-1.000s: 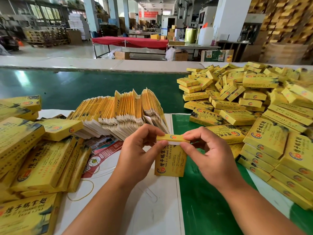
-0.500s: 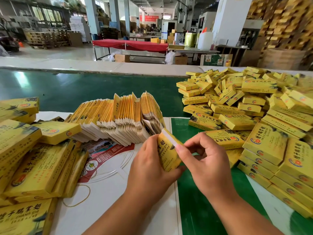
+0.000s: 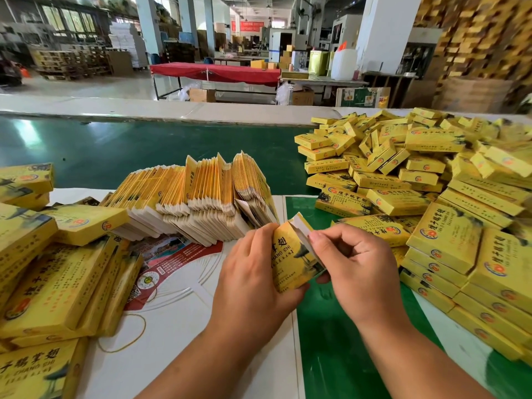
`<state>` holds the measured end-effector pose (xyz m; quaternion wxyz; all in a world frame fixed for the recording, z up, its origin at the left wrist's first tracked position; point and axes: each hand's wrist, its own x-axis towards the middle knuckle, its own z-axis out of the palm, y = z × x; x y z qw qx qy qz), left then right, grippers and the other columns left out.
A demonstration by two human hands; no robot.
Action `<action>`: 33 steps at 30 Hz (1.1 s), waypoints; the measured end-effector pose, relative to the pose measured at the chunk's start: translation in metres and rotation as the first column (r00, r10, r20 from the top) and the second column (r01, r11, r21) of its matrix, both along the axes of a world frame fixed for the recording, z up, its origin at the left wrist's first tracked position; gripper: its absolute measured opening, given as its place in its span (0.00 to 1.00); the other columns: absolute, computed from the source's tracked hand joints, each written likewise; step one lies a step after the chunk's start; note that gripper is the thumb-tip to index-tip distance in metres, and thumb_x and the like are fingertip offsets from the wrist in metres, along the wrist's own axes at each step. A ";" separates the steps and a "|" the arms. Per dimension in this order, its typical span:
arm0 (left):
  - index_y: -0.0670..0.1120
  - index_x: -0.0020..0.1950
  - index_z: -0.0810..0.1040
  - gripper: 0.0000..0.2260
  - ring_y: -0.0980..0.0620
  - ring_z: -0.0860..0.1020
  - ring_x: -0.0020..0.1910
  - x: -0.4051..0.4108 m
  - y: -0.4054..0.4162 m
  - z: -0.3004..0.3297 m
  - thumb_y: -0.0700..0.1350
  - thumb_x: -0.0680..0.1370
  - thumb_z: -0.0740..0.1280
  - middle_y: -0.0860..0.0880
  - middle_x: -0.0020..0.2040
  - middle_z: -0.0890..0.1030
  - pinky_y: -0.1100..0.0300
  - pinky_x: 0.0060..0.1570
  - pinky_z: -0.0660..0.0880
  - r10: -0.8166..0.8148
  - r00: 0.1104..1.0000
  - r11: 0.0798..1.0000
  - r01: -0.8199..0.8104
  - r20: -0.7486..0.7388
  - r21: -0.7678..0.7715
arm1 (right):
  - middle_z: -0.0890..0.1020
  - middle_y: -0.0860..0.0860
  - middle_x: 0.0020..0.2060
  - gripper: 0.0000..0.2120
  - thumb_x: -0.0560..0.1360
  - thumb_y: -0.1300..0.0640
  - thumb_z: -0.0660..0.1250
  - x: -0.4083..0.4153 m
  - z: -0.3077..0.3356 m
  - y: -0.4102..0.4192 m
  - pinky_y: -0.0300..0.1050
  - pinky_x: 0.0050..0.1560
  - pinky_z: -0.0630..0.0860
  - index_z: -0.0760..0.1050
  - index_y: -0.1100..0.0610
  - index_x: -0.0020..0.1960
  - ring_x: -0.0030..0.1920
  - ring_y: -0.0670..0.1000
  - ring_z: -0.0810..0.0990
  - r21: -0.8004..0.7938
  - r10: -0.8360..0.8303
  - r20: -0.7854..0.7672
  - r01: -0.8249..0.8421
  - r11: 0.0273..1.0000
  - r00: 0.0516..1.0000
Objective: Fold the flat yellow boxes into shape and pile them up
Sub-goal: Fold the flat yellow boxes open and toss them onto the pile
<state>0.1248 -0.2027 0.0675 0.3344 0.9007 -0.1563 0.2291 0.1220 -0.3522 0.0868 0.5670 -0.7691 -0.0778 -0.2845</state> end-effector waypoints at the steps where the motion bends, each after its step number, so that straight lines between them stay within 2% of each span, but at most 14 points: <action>1: 0.57 0.67 0.63 0.36 0.61 0.68 0.52 0.000 0.000 0.000 0.59 0.63 0.75 0.61 0.54 0.70 0.62 0.52 0.71 0.004 1.000 1.000 -0.004 0.000 0.005 | 0.82 0.46 0.29 0.08 0.76 0.55 0.70 0.000 0.000 0.000 0.55 0.27 0.79 0.82 0.51 0.39 0.30 0.48 0.80 -0.024 -0.011 0.009 0.011 1.000 1.000; 4: 0.56 0.68 0.63 0.37 0.60 0.68 0.53 0.000 0.000 0.000 0.59 0.63 0.75 0.59 0.56 0.71 0.62 0.52 0.71 0.026 1.000 0.999 -0.026 0.000 0.033 | 0.82 0.42 0.29 0.06 0.76 0.56 0.71 0.000 0.001 -0.001 0.46 0.27 0.79 0.84 0.52 0.41 0.31 0.45 0.80 -0.148 -0.021 0.046 0.027 0.989 0.999; 6: 0.56 0.69 0.62 0.38 0.59 0.67 0.54 0.001 0.000 -0.002 0.60 0.64 0.75 0.57 0.57 0.72 0.63 0.53 0.69 0.046 0.999 0.996 -0.046 -0.001 0.070 | 0.80 0.39 0.28 0.06 0.76 0.55 0.70 -0.001 0.004 -0.003 0.34 0.25 0.72 0.85 0.52 0.43 0.29 0.42 0.78 -0.271 -0.014 0.087 0.037 0.962 0.996; 7: 0.55 0.71 0.62 0.39 0.59 0.67 0.55 0.001 0.000 -0.003 0.60 0.64 0.75 0.56 0.59 0.72 0.62 0.53 0.68 0.055 0.998 0.996 -0.054 -0.009 0.078 | 0.79 0.38 0.28 0.07 0.76 0.54 0.69 -0.002 0.006 -0.003 0.32 0.24 0.69 0.86 0.53 0.46 0.28 0.41 0.77 -0.337 -0.005 0.109 0.042 0.940 0.994; 9: 0.55 0.72 0.60 0.41 0.56 0.68 0.57 0.002 0.001 -0.004 0.60 0.64 0.75 0.55 0.61 0.72 0.60 0.54 0.68 0.068 0.997 0.996 -0.065 -0.033 0.066 | 0.83 0.43 0.33 0.11 0.77 0.53 0.66 -0.003 0.007 -0.003 0.38 0.25 0.73 0.85 0.55 0.53 0.29 0.41 0.79 -0.434 0.033 0.122 0.023 0.901 0.992; 11: 0.54 0.74 0.58 0.41 0.54 0.69 0.58 0.004 0.002 -0.005 0.59 0.66 0.74 0.54 0.62 0.72 0.58 0.56 0.69 0.074 0.996 0.996 -0.072 -0.042 0.049 | 0.87 0.49 0.44 0.14 0.78 0.52 0.65 -0.005 0.007 0.000 0.43 0.36 0.80 0.83 0.58 0.58 0.39 0.43 0.83 -0.486 0.063 0.117 0.001 0.874 0.991; 14: 0.54 0.74 0.58 0.39 0.54 0.69 0.59 0.004 0.003 -0.006 0.58 0.68 0.72 0.54 0.63 0.71 0.59 0.57 0.68 0.058 0.996 0.998 -0.058 -0.064 0.006 | 0.85 0.48 0.55 0.17 0.77 0.52 0.66 -0.007 0.008 0.004 0.38 0.50 0.81 0.81 0.57 0.62 0.51 0.43 0.83 -0.556 0.078 0.117 0.000 0.831 0.990; 16: 0.54 0.74 0.58 0.38 0.55 0.69 0.60 0.004 0.004 -0.006 0.58 0.68 0.72 0.54 0.63 0.71 0.61 0.57 0.66 0.054 0.997 0.998 -0.054 -0.056 -0.009 | 0.84 0.48 0.57 0.18 0.76 0.52 0.66 -0.009 0.010 0.006 0.37 0.52 0.80 0.80 0.56 0.64 0.53 0.43 0.83 -0.596 0.091 0.104 -0.012 0.803 0.990; 19: 0.55 0.75 0.57 0.39 0.62 0.66 0.59 0.004 0.003 -0.004 0.54 0.68 0.72 0.57 0.63 0.71 0.63 0.58 0.64 0.012 1.000 0.999 -0.013 -0.022 -0.051 | 0.84 0.48 0.55 0.19 0.75 0.52 0.67 -0.008 0.010 0.007 0.36 0.52 0.79 0.79 0.56 0.65 0.52 0.44 0.82 -0.605 0.107 0.095 -0.028 0.795 0.990; 21: 0.56 0.76 0.56 0.40 0.66 0.63 0.59 0.004 0.002 -0.003 0.52 0.69 0.72 0.61 0.62 0.68 0.69 0.59 0.62 -0.026 1.000 0.993 0.027 0.015 -0.111 | 0.84 0.49 0.53 0.19 0.75 0.54 0.68 -0.007 0.007 0.006 0.38 0.51 0.79 0.79 0.56 0.65 0.51 0.45 0.82 -0.564 0.127 0.091 -0.054 0.824 0.988; 24: 0.57 0.76 0.58 0.39 0.67 0.68 0.58 0.002 0.000 0.001 0.52 0.69 0.74 0.61 0.61 0.69 0.78 0.55 0.64 -0.088 0.994 0.981 0.099 0.067 -0.169 | 0.83 0.49 0.51 0.17 0.76 0.57 0.69 -0.004 0.005 0.001 0.38 0.50 0.78 0.79 0.57 0.64 0.50 0.44 0.81 -0.465 0.122 0.133 -0.047 0.884 0.984; 28: 0.55 0.66 0.70 0.21 0.63 0.73 0.58 0.002 0.004 0.006 0.54 0.74 0.68 0.59 0.57 0.75 0.72 0.55 0.71 -0.124 0.986 0.964 0.147 0.113 -0.223 | 0.82 0.47 0.50 0.14 0.75 0.55 0.68 0.000 0.007 -0.008 0.31 0.51 0.75 0.80 0.55 0.60 0.52 0.41 0.80 -0.406 0.067 0.137 -0.006 0.914 0.988; 30: 0.53 0.60 0.76 0.12 0.62 0.76 0.54 0.006 0.009 0.008 0.50 0.77 0.66 0.59 0.53 0.79 0.65 0.51 0.76 -0.106 0.989 0.957 0.130 0.102 -0.259 | 0.83 0.46 0.49 0.12 0.75 0.55 0.68 0.002 0.007 -0.012 0.30 0.49 0.75 0.81 0.54 0.57 0.51 0.40 0.79 -0.411 0.073 0.083 -0.033 0.911 0.994; 33: 0.52 0.55 0.80 0.08 0.62 0.78 0.50 0.010 0.013 0.010 0.43 0.78 0.66 0.60 0.48 0.81 0.61 0.46 0.79 -0.127 0.990 0.946 0.141 0.067 -0.290 | 0.83 0.45 0.48 0.09 0.75 0.57 0.71 0.003 0.008 -0.017 0.31 0.46 0.76 0.82 0.52 0.55 0.52 0.40 0.78 -0.403 0.093 0.022 -0.076 0.912 0.995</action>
